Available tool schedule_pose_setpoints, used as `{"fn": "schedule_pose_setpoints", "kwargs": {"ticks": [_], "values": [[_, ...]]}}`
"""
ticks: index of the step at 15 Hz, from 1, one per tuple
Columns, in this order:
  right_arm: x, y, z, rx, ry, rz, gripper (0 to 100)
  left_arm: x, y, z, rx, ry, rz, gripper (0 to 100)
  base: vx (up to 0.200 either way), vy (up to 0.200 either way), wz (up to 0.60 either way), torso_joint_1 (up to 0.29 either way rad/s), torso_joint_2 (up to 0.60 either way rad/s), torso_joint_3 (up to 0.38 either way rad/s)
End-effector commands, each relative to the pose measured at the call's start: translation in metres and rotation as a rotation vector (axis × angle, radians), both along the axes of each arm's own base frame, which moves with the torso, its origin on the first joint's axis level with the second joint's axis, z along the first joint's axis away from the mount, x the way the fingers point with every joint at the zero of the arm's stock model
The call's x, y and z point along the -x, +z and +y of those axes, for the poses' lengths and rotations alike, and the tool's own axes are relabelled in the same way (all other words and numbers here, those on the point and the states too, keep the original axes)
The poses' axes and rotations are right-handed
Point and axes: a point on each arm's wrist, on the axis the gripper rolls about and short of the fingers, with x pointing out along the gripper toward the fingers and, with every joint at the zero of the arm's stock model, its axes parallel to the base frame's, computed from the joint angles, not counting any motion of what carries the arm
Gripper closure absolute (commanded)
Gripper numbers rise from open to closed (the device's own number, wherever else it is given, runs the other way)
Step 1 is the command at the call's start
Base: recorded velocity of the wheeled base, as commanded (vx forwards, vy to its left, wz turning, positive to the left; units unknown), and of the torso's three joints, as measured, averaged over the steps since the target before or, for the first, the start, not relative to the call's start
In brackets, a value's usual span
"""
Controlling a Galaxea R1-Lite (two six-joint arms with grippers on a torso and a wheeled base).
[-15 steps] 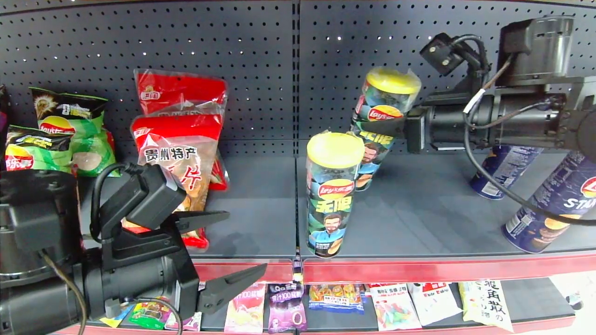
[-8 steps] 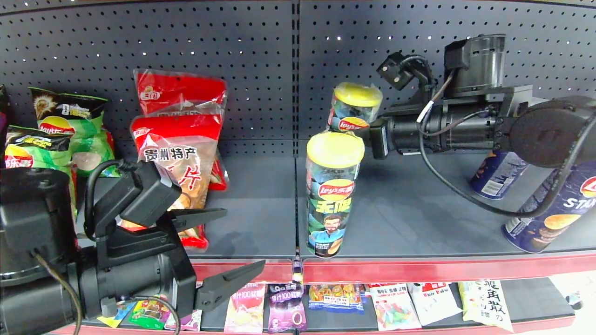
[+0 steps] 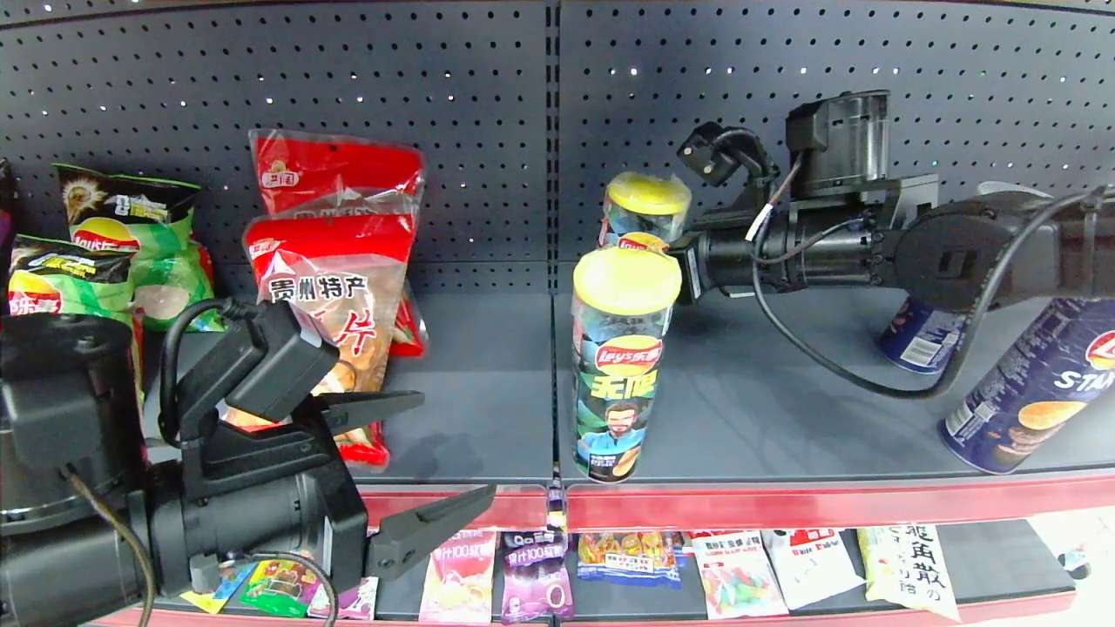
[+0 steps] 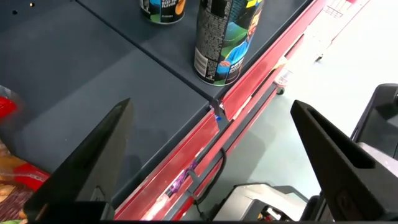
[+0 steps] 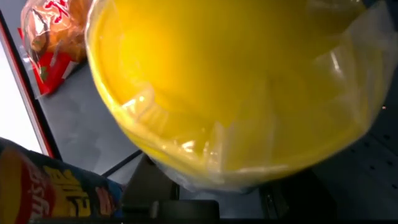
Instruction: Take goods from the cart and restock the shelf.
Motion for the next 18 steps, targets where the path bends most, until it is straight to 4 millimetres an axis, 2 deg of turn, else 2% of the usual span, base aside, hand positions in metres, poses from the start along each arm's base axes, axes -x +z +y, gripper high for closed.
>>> {"fn": "schedule_pose_setpoints", "kwargs": {"ticks": [1, 3, 4, 8, 11, 16, 18], "values": [[0.0, -0.001, 0.001, 0.001, 0.003, 0.002, 100, -0.001, -0.001, 0.0, -0.002, 0.001, 0.003, 0, 0.0, 0.0, 0.0, 0.0, 0.0, 0.0], [0.0, -0.004, 0.001, 0.005, 0.003, 0.009, 100, -0.002, -0.001, -0.001, -0.002, 0.001, 0.003, 0, 0.0, 0.0, 0.0, 0.0, 0.0, 0.0], [0.0, -0.004, 0.001, 0.006, 0.003, 0.012, 0, -0.003, 0.0, -0.002, -0.004, -0.001, 0.003, 0, 0.0, 0.0, 0.0, 0.0, 0.0, 0.0], [0.004, -0.005, 0.001, 0.009, 0.003, 0.016, 0, -0.005, -0.001, -0.003, -0.005, 0.0, 0.005, 0, 0.0, 0.0, 0.0, 0.0, 0.0, 0.0], [0.017, 0.001, -0.006, 0.007, 0.0, 0.012, 0, -0.005, -0.001, -0.004, -0.006, -0.002, 0.003, 0, 0.0, 0.0, 0.0, 0.0, 0.0, 0.0], [0.037, 0.002, -0.037, 0.025, -0.093, 0.021, 0, -0.009, -0.001, -0.007, -0.013, -0.006, 0.006, 0, 0.0, 0.0, 0.0, 0.0, 0.0, 0.0], [0.059, 0.004, -0.055, 0.028, -0.118, 0.031, 0, -0.011, -0.009, -0.009, -0.035, -0.005, 0.037, 0, 0.0, 0.0, 0.0, 0.0, 0.0, 0.0]]}}
